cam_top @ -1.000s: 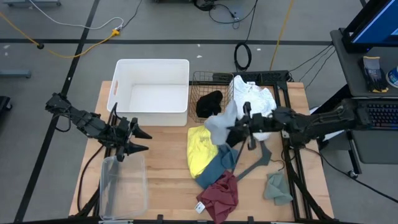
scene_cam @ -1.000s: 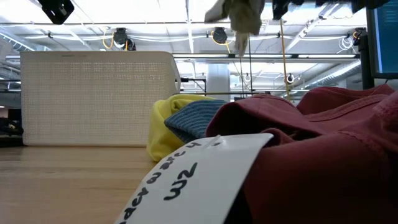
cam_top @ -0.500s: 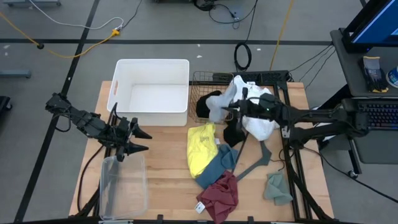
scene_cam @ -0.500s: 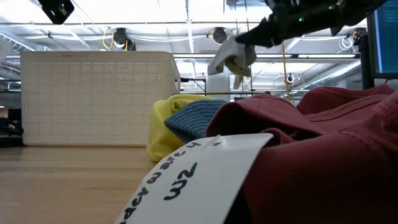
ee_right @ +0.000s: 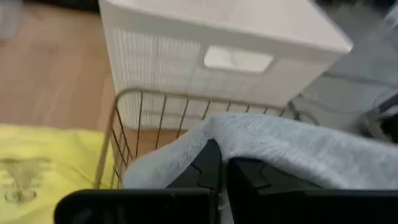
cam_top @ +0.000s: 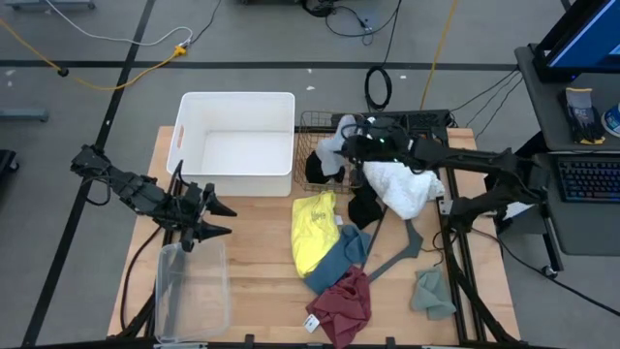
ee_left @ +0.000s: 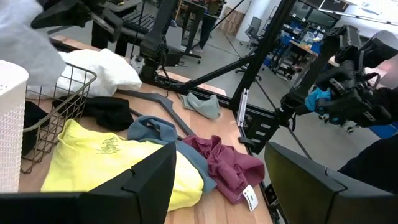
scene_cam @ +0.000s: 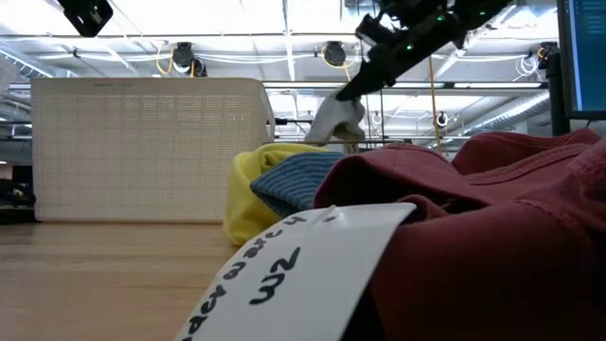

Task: Pick & Place Cloths
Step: Put the gray boxers into the wire basket

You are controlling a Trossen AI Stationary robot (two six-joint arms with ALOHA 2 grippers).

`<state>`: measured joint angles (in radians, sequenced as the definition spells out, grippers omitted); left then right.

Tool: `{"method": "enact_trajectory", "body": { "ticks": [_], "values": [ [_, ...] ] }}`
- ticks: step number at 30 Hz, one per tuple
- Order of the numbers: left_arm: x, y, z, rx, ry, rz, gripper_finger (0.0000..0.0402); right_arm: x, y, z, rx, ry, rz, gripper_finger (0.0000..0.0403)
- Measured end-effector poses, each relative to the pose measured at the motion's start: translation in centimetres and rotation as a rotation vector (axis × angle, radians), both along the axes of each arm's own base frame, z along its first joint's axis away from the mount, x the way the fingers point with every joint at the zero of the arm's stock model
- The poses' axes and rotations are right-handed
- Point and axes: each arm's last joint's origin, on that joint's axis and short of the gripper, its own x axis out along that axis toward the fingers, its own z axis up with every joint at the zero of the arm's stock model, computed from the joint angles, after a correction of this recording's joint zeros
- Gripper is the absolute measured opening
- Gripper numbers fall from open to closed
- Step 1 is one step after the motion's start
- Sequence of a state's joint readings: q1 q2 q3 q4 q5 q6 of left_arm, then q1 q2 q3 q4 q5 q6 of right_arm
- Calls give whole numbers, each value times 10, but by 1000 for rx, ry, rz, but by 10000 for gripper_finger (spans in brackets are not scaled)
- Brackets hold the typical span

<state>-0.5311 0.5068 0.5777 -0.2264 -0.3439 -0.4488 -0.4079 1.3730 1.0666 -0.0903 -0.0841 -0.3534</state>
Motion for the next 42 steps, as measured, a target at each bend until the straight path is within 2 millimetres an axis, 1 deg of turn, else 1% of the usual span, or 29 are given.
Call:
{"method": "enact_trajectory", "body": {
  "ticks": [2, 6, 15, 24, 27, 34, 38, 42],
  "values": [
    [1, 0, 0, 2, 4, 0, 250, 6, -7, 0, 15, 35, -12, 4],
    [3, -2, -2, 7, 15, 1, 250, 18, -18, -6, 36, 80, -28, 4],
    [7, -4, -4, 14, 36, 1, 250, 29, -30, -40, 171, 166, -16, 4],
    [8, -4, -3, 13, 27, 0, 250, 37, -38, -73, 271, 256, -68, 4],
    [8, -4, -3, 11, 26, 0, 250, 36, -41, -77, 301, 268, -92, 4],
    [8, -4, -3, 10, 26, 1, 250, 31, -47, -78, 331, 276, -133, 8],
    [8, -4, -3, 10, 26, 1, 250, 27, -51, -79, 359, 289, -167, 29],
    [8, -4, -3, 12, 26, 0, 250, 27, -51, -79, 357, 286, -171, 65]
  ]
}}
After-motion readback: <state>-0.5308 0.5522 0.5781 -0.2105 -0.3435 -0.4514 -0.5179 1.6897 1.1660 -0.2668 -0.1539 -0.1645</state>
